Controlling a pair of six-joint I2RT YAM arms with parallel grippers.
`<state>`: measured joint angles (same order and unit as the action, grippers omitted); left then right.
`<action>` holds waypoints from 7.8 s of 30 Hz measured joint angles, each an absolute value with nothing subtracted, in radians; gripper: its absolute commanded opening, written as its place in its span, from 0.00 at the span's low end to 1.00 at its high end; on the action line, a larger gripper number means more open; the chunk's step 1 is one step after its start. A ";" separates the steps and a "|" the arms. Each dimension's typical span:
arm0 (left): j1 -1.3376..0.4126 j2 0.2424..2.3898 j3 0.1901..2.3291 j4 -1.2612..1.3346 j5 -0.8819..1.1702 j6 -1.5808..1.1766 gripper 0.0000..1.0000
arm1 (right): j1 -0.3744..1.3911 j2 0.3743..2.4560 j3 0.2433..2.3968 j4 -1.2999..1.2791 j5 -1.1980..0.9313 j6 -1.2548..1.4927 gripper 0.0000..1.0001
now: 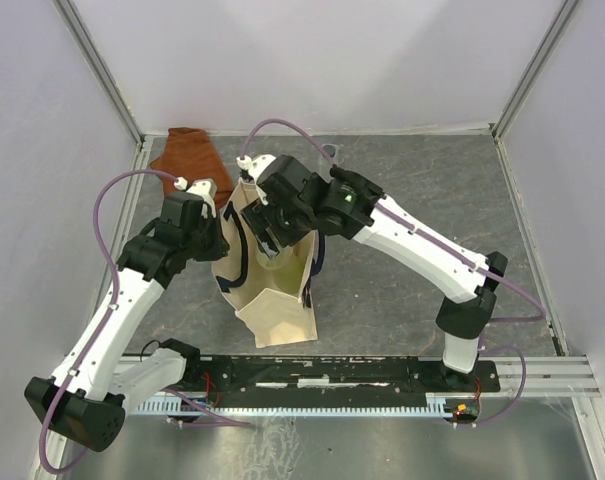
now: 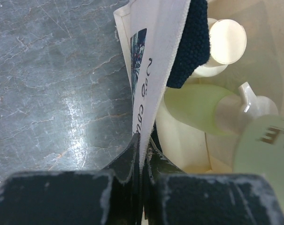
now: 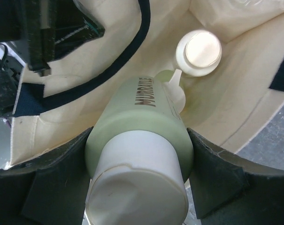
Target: Place the personal care products into the canvas bag
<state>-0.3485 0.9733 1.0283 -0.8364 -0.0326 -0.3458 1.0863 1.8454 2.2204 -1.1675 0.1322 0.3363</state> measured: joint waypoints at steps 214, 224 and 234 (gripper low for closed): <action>-0.349 0.931 0.994 -0.835 -0.042 -0.283 0.03 | 1.093 1.895 2.241 -0.867 0.267 0.402 0.00; -0.348 0.911 0.999 -0.863 -0.044 -0.283 0.03 | 1.159 1.965 2.227 -0.812 0.361 0.482 0.00; -0.348 0.898 1.022 -0.896 -0.051 -0.283 0.03 | 1.178 2.015 2.196 -0.833 0.459 0.550 0.00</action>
